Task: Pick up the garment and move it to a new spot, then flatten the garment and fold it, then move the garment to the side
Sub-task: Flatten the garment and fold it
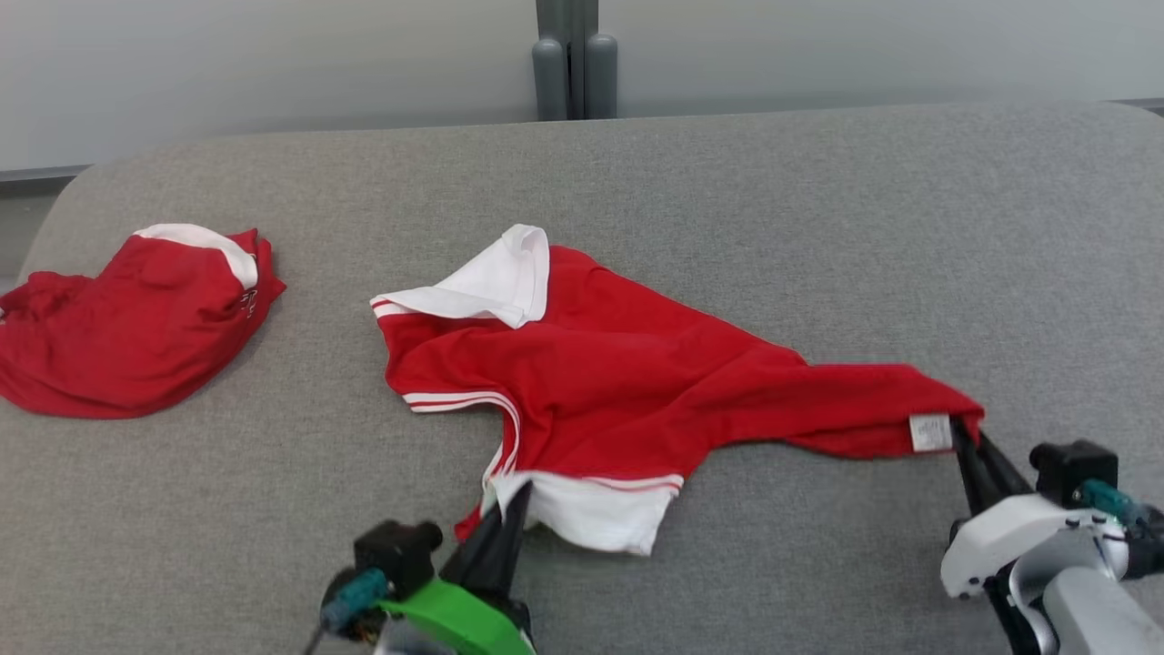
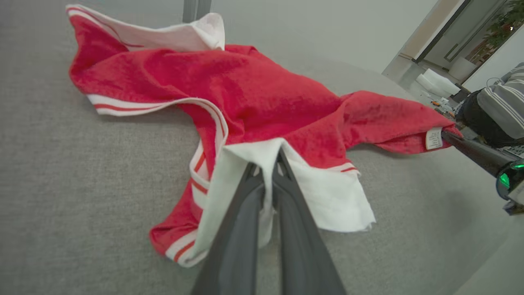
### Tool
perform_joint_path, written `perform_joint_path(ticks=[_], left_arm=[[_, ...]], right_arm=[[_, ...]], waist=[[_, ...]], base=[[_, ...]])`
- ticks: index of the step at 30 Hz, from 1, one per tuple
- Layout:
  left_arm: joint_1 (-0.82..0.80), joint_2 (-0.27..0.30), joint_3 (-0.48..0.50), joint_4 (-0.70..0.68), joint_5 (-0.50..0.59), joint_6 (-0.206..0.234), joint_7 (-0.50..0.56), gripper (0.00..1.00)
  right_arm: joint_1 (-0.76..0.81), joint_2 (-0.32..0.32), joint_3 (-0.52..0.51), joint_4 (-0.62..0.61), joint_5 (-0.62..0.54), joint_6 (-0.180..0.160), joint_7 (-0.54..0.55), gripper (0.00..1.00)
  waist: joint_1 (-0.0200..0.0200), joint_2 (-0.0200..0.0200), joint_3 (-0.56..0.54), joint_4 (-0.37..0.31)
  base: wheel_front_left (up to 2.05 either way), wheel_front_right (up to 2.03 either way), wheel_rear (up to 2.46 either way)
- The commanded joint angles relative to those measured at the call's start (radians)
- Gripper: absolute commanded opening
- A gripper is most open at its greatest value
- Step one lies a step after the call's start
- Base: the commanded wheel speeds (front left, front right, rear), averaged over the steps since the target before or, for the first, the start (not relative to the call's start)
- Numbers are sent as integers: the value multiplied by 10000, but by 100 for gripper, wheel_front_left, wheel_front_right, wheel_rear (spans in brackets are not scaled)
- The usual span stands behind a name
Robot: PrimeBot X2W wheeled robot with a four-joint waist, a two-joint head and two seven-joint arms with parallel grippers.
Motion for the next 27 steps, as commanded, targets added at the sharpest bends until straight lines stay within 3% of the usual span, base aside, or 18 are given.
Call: perform_joint_path(ticks=[1,9,15,23,27], left_arm=[[-484,216,216,-316,-200,-24,-6,0],[-3929,1313,533,-1020,-1062,-26,438,0],[-7873,2010,692,-129,-1691,-25,1420,0],[-12954,1910,1244,2451,-1800,-26,1748,0],[-14851,1734,1021,3339,-1620,-24,1579,0]], right_arm=[[-356,-213,86,-218,-106,-14,-8,0],[-3179,-1347,1725,-504,-316,-16,-8,0],[-6771,-1975,3579,412,217,-16,58,0],[-11463,-2337,5366,1646,1519,-16,453,0],[-13114,-2397,6213,2225,1720,-16,347,0]], waist=[[0,0,71,-36],[0,0,820,-316],[0,0,1915,-586],[0,0,3102,-878],[0,0,3315,-1019]], base=[[0,0,0],[0,0,0],[0,0,0],[0,0,0],[0,0,0]])
